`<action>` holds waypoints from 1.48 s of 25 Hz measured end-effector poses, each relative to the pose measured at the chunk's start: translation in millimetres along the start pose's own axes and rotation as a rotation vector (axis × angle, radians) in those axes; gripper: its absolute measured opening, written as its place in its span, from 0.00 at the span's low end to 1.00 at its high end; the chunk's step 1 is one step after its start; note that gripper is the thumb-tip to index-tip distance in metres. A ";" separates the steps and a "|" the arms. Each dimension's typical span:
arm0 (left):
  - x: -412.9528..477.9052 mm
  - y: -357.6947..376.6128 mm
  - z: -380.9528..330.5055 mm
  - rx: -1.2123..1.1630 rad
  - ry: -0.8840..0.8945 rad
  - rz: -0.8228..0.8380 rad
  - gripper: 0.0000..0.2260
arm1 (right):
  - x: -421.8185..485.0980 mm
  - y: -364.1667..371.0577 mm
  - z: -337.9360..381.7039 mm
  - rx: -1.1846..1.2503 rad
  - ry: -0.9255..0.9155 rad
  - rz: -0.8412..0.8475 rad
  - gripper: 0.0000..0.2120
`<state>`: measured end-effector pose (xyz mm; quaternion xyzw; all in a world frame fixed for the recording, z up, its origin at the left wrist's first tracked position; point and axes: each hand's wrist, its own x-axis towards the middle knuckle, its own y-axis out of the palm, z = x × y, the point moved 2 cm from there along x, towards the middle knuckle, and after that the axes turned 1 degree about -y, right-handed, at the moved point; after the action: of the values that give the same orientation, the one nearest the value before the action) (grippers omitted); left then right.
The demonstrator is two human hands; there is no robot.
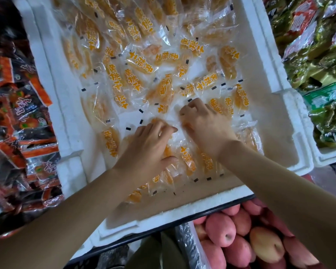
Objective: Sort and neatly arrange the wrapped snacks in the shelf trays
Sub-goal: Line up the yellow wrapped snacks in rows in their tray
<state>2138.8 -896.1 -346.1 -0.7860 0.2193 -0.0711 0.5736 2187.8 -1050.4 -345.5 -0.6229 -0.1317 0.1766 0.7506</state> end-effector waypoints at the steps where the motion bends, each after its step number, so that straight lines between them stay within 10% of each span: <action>1: -1.7 -1.7 0.3 -0.047 -0.015 -0.001 0.26 | 2.2 -0.5 -3.2 -0.021 0.062 0.000 0.12; 12: -1.6 -22.5 24.5 -0.191 -0.232 -0.128 0.27 | 12.6 18.4 33.3 -0.051 -0.027 0.001 0.28; 22: 15.3 -13.5 24.3 -0.439 -0.224 -0.211 0.22 | -10.4 -20.7 18.7 0.021 0.092 -0.076 0.14; 26: 20.2 -9.4 27.4 -0.033 -0.136 -0.339 0.15 | -4.9 4.9 20.6 -0.005 0.127 0.031 0.17; 37: 9.5 1.8 19.9 -0.115 -0.078 -0.155 0.18 | -0.6 4.2 24.2 0.187 0.204 0.005 0.13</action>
<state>2154.0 -883.2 -355.7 -0.8345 0.1391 -0.0720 0.5283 2176.7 -1028.4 -345.0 -0.5653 -0.0361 0.1260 0.8144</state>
